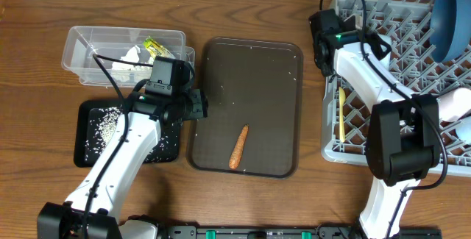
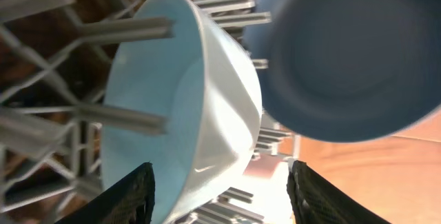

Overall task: Sort waste into correct bins and load items into the dishwasher rack
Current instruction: 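Lower the bowl into the rack slot beside the blue plate and release, then reach the left gripper to the carrot on the brown tray and grasp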

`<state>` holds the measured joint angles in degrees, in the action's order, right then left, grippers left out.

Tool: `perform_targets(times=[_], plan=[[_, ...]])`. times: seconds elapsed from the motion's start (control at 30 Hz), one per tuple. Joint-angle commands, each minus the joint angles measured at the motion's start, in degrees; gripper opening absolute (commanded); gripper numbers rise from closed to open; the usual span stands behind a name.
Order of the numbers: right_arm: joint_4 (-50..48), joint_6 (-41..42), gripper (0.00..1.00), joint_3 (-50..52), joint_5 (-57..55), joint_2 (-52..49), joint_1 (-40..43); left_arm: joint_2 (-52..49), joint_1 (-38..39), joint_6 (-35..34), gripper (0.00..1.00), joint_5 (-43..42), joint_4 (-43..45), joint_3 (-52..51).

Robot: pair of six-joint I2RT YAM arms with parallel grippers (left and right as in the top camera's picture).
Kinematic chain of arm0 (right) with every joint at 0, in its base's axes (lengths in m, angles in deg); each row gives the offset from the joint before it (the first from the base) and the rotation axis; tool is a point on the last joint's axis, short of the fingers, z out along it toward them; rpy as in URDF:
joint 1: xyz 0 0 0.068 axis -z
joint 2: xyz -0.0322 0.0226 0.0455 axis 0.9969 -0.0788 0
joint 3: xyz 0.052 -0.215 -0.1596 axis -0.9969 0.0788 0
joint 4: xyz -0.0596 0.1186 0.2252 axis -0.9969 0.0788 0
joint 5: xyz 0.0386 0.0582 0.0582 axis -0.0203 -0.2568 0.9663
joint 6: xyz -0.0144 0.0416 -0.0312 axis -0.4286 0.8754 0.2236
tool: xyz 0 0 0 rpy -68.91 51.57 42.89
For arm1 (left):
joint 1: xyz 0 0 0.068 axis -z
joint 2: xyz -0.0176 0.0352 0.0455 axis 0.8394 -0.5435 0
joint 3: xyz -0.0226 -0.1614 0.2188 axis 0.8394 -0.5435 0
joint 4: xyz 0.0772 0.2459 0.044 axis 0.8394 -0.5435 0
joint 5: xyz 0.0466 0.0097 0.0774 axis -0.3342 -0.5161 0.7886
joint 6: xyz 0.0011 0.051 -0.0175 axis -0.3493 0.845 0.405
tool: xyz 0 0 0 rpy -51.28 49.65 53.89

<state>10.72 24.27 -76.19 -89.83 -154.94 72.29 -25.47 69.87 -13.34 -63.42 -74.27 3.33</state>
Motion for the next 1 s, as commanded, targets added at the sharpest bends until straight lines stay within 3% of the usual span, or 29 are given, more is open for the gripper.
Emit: perform_targets(times=[0.0,0.23,0.5,0.6,0.7,0.97], plan=[[0.42,3.89,0.63,0.39,6.73,0.98,0.83,0.20,-0.24,0.50,0.50,0.57,0.07,0.55],[-0.55,4.31,0.68,0.35,21.14,8.09,1.55,0.22,-0.24,0.50,0.50,0.57,0.04,0.55],[-1.99,4.26,0.86,0.35,41.48,19.41,4.61,0.20,-0.17,1.77,0.50,0.57,0.33,0.55],[-1.70,4.24,0.89,0.35,53.24,20.98,6.93,0.20,0.61,3.06,0.50,0.57,0.31,0.55],[-0.59,4.26,0.98,0.37,61.51,20.96,8.63,0.09,2.89,6.12,0.50,0.57,0.31,0.44],[0.15,4.26,0.99,0.42,64.63,20.70,9.27,-3.48,12.28,11.26,0.50,0.76,-0.17,0.00]])
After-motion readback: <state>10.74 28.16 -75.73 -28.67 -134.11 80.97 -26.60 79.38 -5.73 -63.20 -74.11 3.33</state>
